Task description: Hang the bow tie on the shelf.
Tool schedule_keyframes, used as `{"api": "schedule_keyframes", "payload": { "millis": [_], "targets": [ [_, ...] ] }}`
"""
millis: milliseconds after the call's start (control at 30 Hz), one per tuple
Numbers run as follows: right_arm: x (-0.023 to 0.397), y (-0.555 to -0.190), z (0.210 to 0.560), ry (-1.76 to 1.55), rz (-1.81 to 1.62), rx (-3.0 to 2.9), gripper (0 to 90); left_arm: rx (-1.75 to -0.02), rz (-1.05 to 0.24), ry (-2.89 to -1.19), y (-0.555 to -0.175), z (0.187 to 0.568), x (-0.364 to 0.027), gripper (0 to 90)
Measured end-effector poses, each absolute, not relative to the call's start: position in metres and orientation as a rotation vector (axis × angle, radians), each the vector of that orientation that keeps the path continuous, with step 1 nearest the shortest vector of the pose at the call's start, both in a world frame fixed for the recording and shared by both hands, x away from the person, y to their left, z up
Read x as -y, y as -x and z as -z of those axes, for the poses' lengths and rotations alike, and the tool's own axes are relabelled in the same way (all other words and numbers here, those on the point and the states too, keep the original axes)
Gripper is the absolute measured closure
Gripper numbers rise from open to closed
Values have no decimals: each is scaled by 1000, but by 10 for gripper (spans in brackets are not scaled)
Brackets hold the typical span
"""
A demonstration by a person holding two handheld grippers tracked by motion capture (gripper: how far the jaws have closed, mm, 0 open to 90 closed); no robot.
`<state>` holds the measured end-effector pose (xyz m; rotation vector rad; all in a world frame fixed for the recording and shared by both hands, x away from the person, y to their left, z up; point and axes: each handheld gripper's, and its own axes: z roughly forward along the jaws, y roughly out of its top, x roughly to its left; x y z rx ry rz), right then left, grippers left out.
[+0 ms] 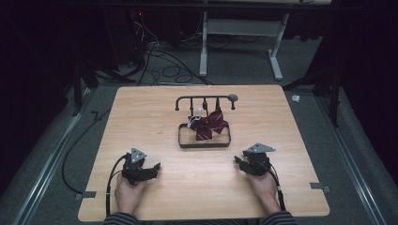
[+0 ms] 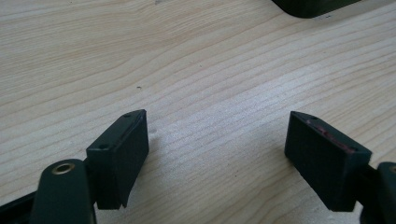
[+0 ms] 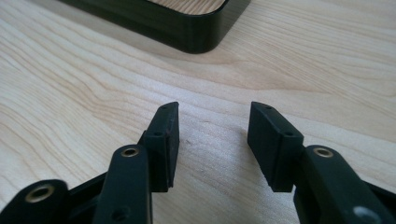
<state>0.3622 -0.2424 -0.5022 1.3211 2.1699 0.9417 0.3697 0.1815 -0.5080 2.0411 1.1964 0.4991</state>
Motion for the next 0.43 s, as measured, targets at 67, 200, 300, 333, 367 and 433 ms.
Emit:
{"api": "schedule_keyframes", "payload": {
  "millis": [67, 200, 300, 333, 367, 433],
  "targets": [
    [240, -361, 502, -1313, -922, -2163, 530, -1197, -499, -2041, -370, 508, -182, 222],
    [243, -363, 502, -1336, -944, -2166, 509, -1196, -499, -2043, -370, 508, -182, 222],
    [241, -362, 502, -1330, -934, -2167, 486, -1197, -498, -2040, -370, 508, -182, 222],
    [242, -362, 502, -1330, -935, -2171, 485, -1197, -498, -2039, -369, 508, -182, 222],
    [241, -362, 502, -1327, -933, -2170, 483, -1197, -497, -2041, -369, 508, -182, 222],
    [241, -362, 502, -1330, -934, -2170, 478, -1197, -496, -2043, -369, 508, -182, 222]
  ]
}}
